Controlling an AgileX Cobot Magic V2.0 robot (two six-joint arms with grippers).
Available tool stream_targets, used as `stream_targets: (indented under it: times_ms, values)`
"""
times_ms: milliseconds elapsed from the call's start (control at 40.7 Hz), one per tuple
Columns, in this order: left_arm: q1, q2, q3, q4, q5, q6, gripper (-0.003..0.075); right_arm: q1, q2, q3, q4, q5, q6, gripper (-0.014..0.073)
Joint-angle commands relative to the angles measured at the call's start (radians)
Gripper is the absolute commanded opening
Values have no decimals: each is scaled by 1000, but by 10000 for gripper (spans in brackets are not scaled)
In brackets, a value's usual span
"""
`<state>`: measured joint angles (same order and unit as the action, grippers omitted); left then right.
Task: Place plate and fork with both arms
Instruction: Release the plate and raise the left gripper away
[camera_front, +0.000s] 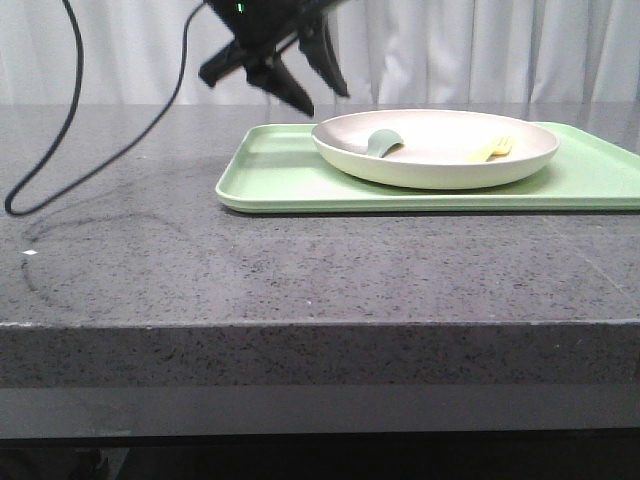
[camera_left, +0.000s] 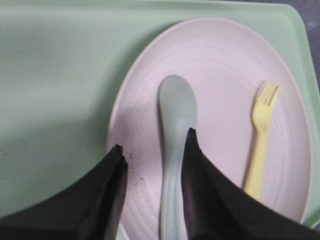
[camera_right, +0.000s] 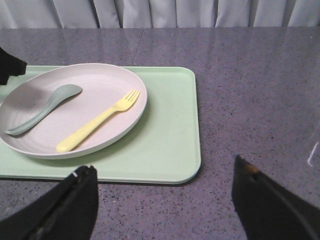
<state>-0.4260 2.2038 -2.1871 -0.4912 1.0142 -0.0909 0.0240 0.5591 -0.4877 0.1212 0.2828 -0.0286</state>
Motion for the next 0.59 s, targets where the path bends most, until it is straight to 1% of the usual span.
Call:
stream_targets:
  times_ms: [0,49,98,270,344,442,565]
  values:
    - [10,-98,-110,22,58,30,158,1,7,-37,0,-68,-5,580]
    - [10,-98,-144,59,100,36,77,1,7,-37,0,-68,-5,580]
    - [10,-98,-169,91,138,36,-20,1,7,-37,0,-68,-5,580]
    - [10,-112,-184,164,256,58,-18,1,7,-37,0,-69,-5,580]
    - [10,-136,-167,226,256,60,-18,1,7,-37,0,-79,-5,580]
    - [12,-186,-136,242,240,60,-18,1,7,-37,0,-92,-5,580]
    - [12,-266,-67,278,183,68,-18,1,7,-37,0,-90,-5,580]
